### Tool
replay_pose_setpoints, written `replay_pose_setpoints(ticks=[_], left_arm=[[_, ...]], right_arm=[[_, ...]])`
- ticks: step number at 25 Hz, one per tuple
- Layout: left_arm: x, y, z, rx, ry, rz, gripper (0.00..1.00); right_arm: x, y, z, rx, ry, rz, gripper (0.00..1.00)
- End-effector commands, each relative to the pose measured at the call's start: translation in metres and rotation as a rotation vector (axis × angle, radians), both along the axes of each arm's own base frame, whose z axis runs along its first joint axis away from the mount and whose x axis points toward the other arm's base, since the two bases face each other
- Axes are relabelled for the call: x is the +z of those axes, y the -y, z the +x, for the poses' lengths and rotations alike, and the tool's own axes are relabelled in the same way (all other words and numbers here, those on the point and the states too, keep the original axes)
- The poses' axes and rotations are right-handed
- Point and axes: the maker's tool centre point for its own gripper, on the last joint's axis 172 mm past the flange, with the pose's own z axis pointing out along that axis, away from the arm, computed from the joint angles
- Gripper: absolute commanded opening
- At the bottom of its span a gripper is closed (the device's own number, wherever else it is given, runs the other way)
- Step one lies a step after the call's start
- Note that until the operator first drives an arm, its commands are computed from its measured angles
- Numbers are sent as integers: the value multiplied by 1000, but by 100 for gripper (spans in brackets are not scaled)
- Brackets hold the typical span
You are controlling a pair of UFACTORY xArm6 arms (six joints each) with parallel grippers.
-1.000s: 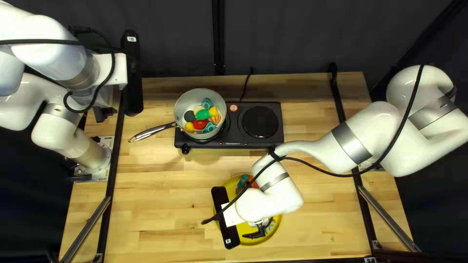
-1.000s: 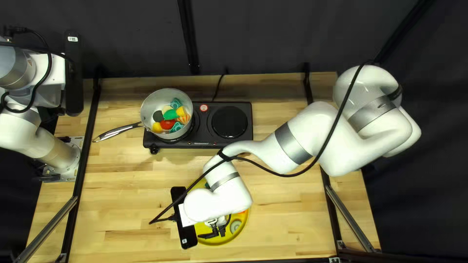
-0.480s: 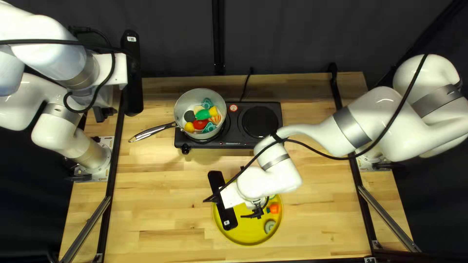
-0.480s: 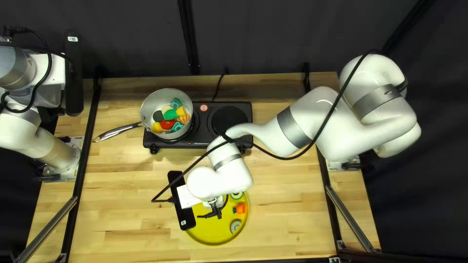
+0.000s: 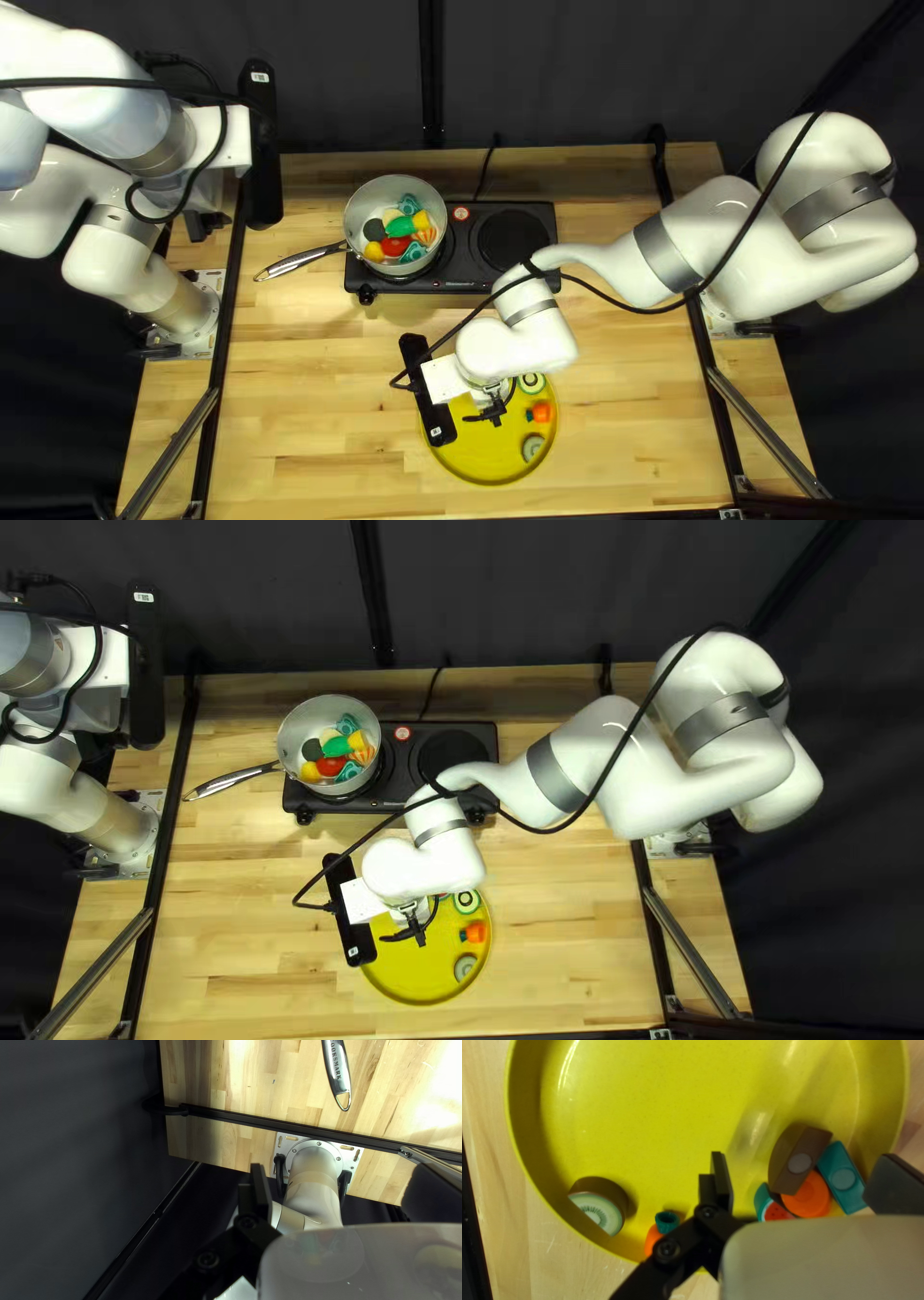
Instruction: Pick up a pot and place it onto the stove surface, add food to pot
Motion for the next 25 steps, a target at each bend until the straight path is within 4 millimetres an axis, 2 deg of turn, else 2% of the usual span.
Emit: replay_pose_setpoints(ticks=[1, 5, 6, 7, 24, 25], left_arm=[[0, 0, 0, 0, 0, 0, 100], [0, 0, 0, 0, 0, 0, 100], [0, 0, 0, 0, 0, 0, 100], [0, 0, 0, 0, 0, 0, 100], [0, 0, 0, 0, 0, 0, 100], [0, 0, 0, 0, 0, 0, 100]], right_arm=[[-8, 1, 0, 4, -1, 3, 100], [-11, -2, -1, 14, -1, 3, 99], [-11, -3, -1, 14, -6, 2, 57], [-11, -3, 0, 14, -9, 0, 0], [-11, -3, -1, 16, -10, -5, 0], [-5, -4, 0, 19, -11, -7, 0]])
